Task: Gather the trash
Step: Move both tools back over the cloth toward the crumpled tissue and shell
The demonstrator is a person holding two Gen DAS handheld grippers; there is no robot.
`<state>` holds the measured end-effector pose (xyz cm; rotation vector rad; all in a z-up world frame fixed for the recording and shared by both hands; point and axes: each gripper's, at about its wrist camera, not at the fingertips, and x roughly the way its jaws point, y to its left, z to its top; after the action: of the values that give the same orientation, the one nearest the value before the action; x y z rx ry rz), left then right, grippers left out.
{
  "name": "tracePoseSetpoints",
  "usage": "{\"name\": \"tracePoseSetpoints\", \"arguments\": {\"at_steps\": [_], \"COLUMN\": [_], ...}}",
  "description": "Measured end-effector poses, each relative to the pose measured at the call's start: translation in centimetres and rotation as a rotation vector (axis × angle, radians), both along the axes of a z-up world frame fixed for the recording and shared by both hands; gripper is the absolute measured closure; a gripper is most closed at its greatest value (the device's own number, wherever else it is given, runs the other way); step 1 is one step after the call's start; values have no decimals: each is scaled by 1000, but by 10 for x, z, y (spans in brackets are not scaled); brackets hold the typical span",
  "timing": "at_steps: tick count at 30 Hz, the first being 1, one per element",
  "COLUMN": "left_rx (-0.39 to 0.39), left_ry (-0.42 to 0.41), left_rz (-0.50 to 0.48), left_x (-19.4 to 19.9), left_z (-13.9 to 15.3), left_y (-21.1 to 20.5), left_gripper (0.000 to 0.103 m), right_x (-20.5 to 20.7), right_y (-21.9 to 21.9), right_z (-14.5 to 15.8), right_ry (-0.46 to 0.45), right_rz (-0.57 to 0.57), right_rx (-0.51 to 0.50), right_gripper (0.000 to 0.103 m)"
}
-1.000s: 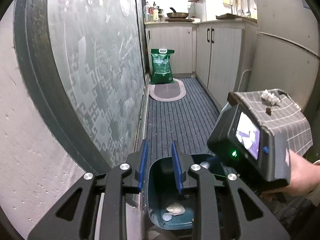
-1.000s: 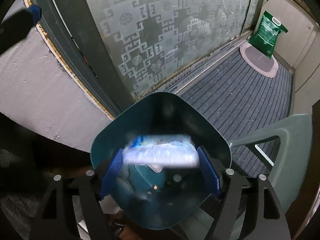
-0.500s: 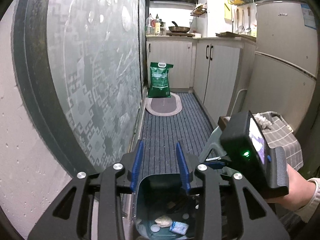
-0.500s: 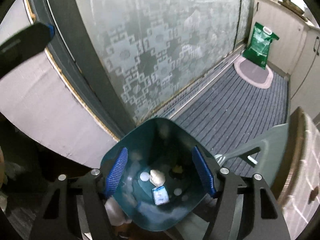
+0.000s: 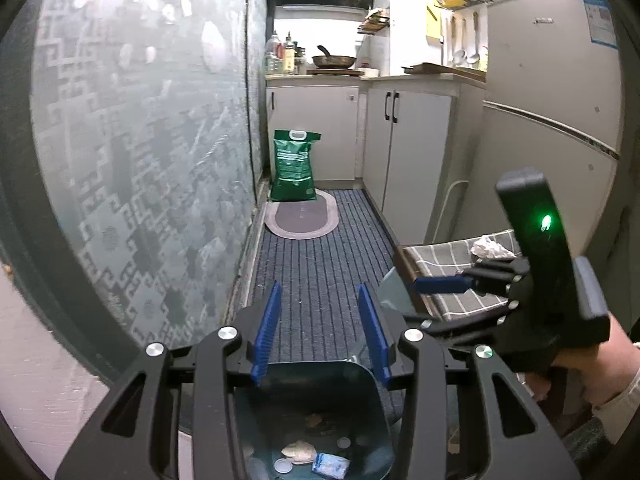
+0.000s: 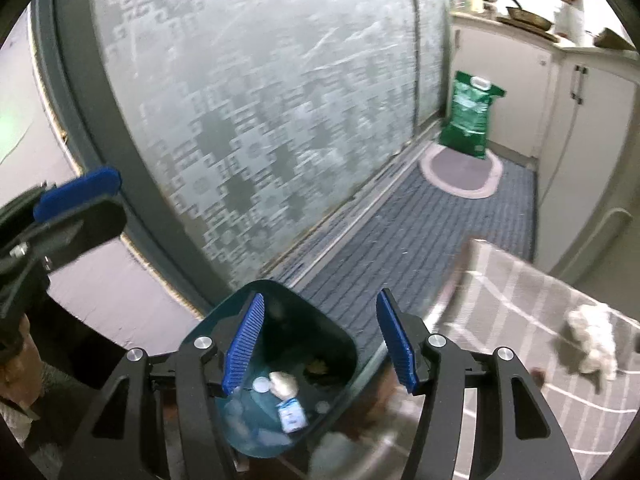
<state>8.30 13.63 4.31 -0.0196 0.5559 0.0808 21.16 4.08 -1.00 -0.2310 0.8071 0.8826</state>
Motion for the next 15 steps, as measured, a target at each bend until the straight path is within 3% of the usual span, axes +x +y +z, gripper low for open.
{"name": "tracePoseSetpoints", "arguments": {"at_steps": [15], "left_rx": [7], "left_ry": [36], "left_rz": [-84], "left_x": [38], "left_z": [-13], "left_y": [-55], "left_gripper": [56], "right_x": [52], "right_y": [-102], "right_z": [1], "right_ry": [-69], "right_rz": [-231], "right_rx": [-41], "right_gripper": [44]}}
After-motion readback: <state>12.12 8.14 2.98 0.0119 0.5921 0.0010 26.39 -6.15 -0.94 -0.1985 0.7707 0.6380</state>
